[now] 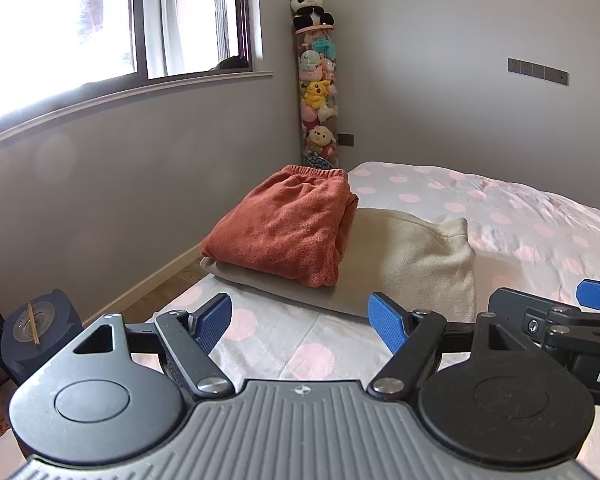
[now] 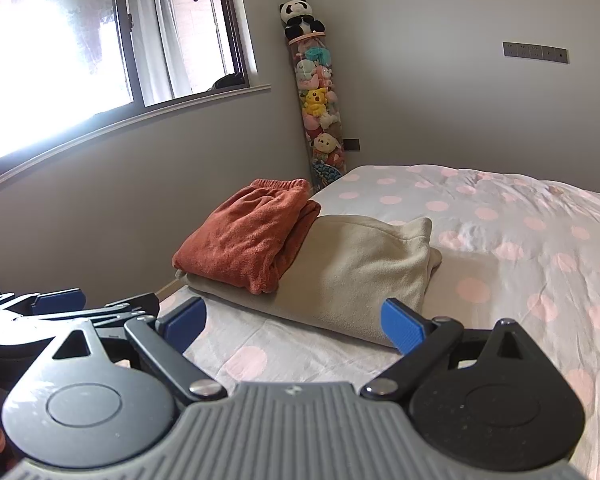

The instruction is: Fold clothes

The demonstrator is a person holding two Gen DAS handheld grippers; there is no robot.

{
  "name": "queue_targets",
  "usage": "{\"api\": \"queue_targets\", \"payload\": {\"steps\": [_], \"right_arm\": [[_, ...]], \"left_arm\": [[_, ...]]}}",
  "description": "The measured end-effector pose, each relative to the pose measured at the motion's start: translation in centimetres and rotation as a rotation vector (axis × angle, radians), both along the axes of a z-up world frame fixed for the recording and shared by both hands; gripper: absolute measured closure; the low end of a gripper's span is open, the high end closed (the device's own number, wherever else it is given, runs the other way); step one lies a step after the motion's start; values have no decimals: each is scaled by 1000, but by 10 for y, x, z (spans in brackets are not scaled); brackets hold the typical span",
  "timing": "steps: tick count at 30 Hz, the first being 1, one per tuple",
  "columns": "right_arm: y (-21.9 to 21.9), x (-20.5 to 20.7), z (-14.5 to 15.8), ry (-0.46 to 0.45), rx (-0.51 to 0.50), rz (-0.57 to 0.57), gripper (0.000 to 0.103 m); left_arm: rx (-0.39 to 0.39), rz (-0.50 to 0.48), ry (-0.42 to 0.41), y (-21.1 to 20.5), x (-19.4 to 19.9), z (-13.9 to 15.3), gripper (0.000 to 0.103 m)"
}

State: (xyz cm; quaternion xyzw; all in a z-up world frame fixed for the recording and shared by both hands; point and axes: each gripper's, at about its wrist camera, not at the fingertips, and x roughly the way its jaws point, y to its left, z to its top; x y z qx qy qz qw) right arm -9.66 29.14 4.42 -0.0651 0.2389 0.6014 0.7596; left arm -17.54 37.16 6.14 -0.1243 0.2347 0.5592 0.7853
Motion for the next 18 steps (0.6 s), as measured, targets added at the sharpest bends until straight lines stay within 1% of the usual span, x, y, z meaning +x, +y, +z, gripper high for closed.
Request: {"api": "queue_targets", "payload": {"steps": [18], "right_arm": [[1, -3, -4, -1, -21, 0, 8]], "left_arm": [[-14, 4, -4, -2, -3, -2, 28]]}}
